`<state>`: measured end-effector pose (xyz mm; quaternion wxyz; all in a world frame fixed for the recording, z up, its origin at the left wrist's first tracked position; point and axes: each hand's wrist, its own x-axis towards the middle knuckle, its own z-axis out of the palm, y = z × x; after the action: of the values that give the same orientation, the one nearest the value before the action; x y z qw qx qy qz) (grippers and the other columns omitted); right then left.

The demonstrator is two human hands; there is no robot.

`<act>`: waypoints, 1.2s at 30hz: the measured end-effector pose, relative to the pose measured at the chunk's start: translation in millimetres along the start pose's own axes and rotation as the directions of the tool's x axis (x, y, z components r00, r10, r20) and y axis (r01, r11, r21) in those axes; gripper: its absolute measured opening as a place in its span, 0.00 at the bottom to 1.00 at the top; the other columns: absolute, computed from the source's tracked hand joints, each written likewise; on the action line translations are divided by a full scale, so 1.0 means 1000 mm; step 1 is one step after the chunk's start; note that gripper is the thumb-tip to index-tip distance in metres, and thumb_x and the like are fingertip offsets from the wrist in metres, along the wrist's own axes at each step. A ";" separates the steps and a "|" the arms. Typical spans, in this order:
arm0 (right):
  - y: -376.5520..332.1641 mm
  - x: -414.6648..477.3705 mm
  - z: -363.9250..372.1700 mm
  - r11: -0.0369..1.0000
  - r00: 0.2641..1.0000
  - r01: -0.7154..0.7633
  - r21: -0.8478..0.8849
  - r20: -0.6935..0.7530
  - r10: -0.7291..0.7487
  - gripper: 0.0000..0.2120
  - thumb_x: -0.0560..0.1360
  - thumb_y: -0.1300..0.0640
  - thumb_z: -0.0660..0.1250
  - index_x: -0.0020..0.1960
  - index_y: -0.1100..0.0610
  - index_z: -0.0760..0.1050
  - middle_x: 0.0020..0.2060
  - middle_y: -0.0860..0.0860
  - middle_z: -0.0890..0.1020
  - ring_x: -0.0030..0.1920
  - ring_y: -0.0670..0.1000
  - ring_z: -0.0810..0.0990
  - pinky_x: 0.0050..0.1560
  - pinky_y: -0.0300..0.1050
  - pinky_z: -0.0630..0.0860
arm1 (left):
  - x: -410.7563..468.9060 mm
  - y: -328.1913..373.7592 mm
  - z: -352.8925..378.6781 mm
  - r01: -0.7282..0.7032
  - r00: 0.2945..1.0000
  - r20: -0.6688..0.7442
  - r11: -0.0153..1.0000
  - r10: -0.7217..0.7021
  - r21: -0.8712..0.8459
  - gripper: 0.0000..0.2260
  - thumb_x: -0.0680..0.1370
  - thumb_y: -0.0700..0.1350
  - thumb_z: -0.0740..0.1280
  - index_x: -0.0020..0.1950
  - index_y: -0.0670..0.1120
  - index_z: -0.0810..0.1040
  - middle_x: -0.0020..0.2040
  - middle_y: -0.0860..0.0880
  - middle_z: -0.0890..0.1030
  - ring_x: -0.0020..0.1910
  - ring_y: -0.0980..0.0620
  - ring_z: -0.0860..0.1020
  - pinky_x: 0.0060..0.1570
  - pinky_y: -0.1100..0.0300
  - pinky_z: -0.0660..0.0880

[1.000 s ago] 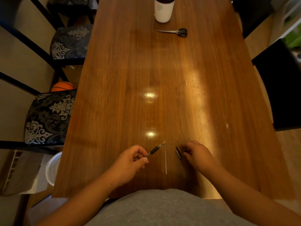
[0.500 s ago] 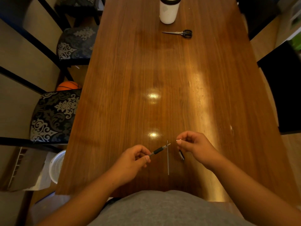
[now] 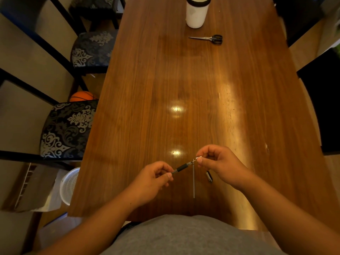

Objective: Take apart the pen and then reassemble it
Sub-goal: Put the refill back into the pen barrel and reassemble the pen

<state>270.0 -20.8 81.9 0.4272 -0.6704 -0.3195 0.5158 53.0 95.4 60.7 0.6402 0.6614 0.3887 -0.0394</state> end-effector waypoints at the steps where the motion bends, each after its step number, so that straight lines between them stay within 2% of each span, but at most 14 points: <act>1: 0.000 0.000 0.002 1.000 1.000 0.004 -0.001 0.004 -0.004 0.03 0.75 0.65 0.68 0.47 0.59 0.80 0.34 0.48 0.82 0.35 0.42 0.80 0.38 0.35 0.77 | 0.000 0.000 0.000 0.006 1.000 0.000 1.000 -0.006 -0.004 0.08 0.79 0.42 0.65 0.50 0.55 0.79 0.43 0.55 0.84 0.39 0.59 0.81 0.37 0.65 0.77; 4: -0.001 0.001 0.006 1.000 1.000 0.015 -0.012 0.007 -0.015 0.02 0.75 0.66 0.69 0.46 0.61 0.79 0.34 0.50 0.81 0.34 0.41 0.78 0.37 0.34 0.75 | 0.000 0.001 0.001 0.008 1.000 -0.004 1.000 -0.008 -0.015 0.08 0.79 0.41 0.65 0.49 0.54 0.79 0.42 0.54 0.84 0.38 0.60 0.81 0.37 0.64 0.76; 10: -0.002 0.003 0.008 0.999 1.000 0.018 -0.029 -0.019 -0.018 0.02 0.75 0.66 0.69 0.47 0.61 0.79 0.35 0.51 0.80 0.34 0.43 0.78 0.37 0.36 0.75 | 0.000 0.002 0.001 0.002 1.000 0.001 1.000 -0.002 -0.028 0.07 0.79 0.41 0.64 0.50 0.53 0.78 0.42 0.54 0.84 0.38 0.61 0.80 0.38 0.65 0.77; 13: -0.001 0.003 0.003 1.000 0.997 0.018 -0.013 -0.069 -0.019 0.03 0.75 0.64 0.69 0.46 0.58 0.80 0.34 0.49 0.80 0.33 0.42 0.78 0.36 0.35 0.76 | 0.000 0.002 0.001 0.004 1.000 -0.002 1.000 -0.004 -0.029 0.07 0.80 0.41 0.64 0.50 0.53 0.78 0.43 0.52 0.84 0.39 0.60 0.80 0.38 0.64 0.77; 18: 0.002 0.003 0.004 0.999 1.000 -0.006 -0.041 -0.014 0.005 0.04 0.74 0.63 0.69 0.45 0.56 0.80 0.32 0.44 0.80 0.33 0.41 0.77 0.36 0.35 0.75 | 0.000 0.004 0.002 0.004 1.000 0.005 0.999 -0.004 -0.031 0.07 0.80 0.41 0.64 0.50 0.52 0.78 0.43 0.52 0.84 0.38 0.61 0.80 0.38 0.65 0.77; 22: 0.001 0.003 0.011 1.000 1.000 0.000 -0.014 0.006 0.000 0.03 0.75 0.64 0.69 0.46 0.59 0.80 0.32 0.45 0.81 0.33 0.39 0.78 0.34 0.31 0.74 | -0.001 0.009 0.003 0.006 1.000 0.008 0.999 -0.005 -0.045 0.06 0.80 0.39 0.64 0.51 0.50 0.78 0.43 0.51 0.84 0.37 0.61 0.80 0.37 0.66 0.76; 25: -0.001 0.003 0.015 1.000 1.000 -0.005 -0.003 0.011 0.005 0.03 0.75 0.65 0.68 0.47 0.59 0.80 0.33 0.47 0.81 0.35 0.42 0.80 0.37 0.34 0.76 | -0.002 0.011 0.002 0.003 1.000 0.010 0.999 -0.002 -0.033 0.06 0.80 0.40 0.64 0.51 0.51 0.78 0.43 0.52 0.84 0.37 0.61 0.79 0.36 0.66 0.76; 27: -0.004 0.003 0.015 0.999 1.000 -0.017 0.039 0.017 0.016 0.03 0.75 0.65 0.68 0.48 0.61 0.79 0.34 0.50 0.81 0.35 0.44 0.81 0.38 0.36 0.77 | -0.003 0.013 0.000 0.001 1.000 0.023 0.999 0.000 -0.044 0.06 0.80 0.41 0.64 0.51 0.52 0.78 0.42 0.52 0.84 0.36 0.61 0.79 0.35 0.66 0.75; 31: -0.009 0.003 0.016 0.985 1.000 -0.027 0.169 0.006 0.026 0.05 0.76 0.64 0.66 0.49 0.62 0.80 0.33 0.49 0.83 0.32 0.44 0.80 0.33 0.34 0.75 | -0.005 0.016 0.000 0.026 0.994 0.106 0.988 -0.010 -0.151 0.08 0.81 0.44 0.62 0.51 0.56 0.78 0.40 0.52 0.83 0.33 0.58 0.76 0.30 0.64 0.71; 36: -0.016 0.003 0.021 0.972 0.997 0.011 0.233 -0.072 0.006 0.04 0.74 0.61 0.69 0.41 0.59 0.77 0.29 0.49 0.80 0.29 0.44 0.78 0.30 0.33 0.73 | -0.005 0.020 0.002 0.047 0.985 0.173 0.962 0.000 -0.270 0.08 0.81 0.46 0.61 0.54 0.57 0.78 0.38 0.52 0.81 0.30 0.59 0.71 0.27 0.66 0.68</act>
<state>250.4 -6.3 93.2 0.5150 -0.6332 -0.2419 0.5247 61.6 93.8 79.8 0.7558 0.5562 0.3421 -0.0497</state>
